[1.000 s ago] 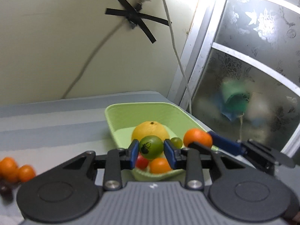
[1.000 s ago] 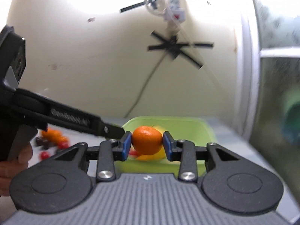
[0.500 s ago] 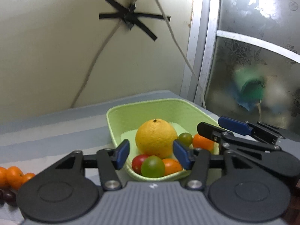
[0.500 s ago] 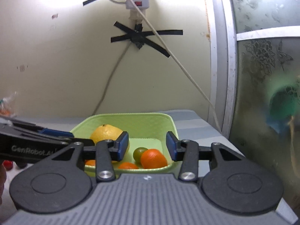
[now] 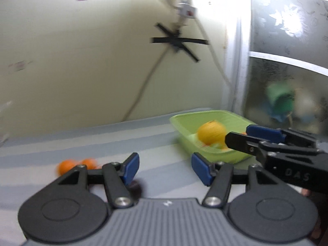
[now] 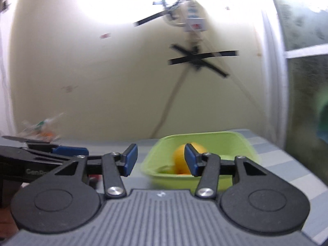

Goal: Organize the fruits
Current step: 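Grasp a red tomato with the left tool while the right tool grasps a dark plum tomato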

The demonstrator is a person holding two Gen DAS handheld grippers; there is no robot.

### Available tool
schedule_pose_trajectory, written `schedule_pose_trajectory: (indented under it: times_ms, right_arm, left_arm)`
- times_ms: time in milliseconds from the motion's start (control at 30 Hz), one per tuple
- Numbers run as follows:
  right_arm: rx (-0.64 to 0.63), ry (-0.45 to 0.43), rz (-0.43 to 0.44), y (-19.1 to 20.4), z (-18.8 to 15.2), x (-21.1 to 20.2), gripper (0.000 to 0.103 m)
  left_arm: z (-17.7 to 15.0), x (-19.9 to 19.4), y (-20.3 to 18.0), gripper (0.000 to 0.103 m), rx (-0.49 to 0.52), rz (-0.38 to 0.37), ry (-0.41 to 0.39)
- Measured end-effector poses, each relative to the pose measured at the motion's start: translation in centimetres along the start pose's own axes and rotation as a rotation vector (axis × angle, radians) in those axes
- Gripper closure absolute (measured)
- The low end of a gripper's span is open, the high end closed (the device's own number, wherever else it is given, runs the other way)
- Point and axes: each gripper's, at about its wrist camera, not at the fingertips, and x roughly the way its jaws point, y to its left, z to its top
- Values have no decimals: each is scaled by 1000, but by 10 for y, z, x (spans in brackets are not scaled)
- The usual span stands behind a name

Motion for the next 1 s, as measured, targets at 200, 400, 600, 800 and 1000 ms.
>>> schedule_pose_trajectory:
  times_ms: [200,400,600,800,1000]
  right_arm:
    - [-116,132,134,60,-11,23,49]
    - [-166,249,187,97,-22,52,52]
    - [-176,264,178,103,-20,58,52]
    - [-132,276,175,87,-13,69,52]
    - [80,319,193,46,-2,83,64]
  left_arm:
    - [-34,-21,64,45,-85,140,54]
    - [-42,-26,120,46,-300,144,94]
    - [-43,-22,131,46,-363,70,111]
    - [-38,-19,108,49,-252,3,77]
    - [-31,-7,67,55,-59,-40,82]
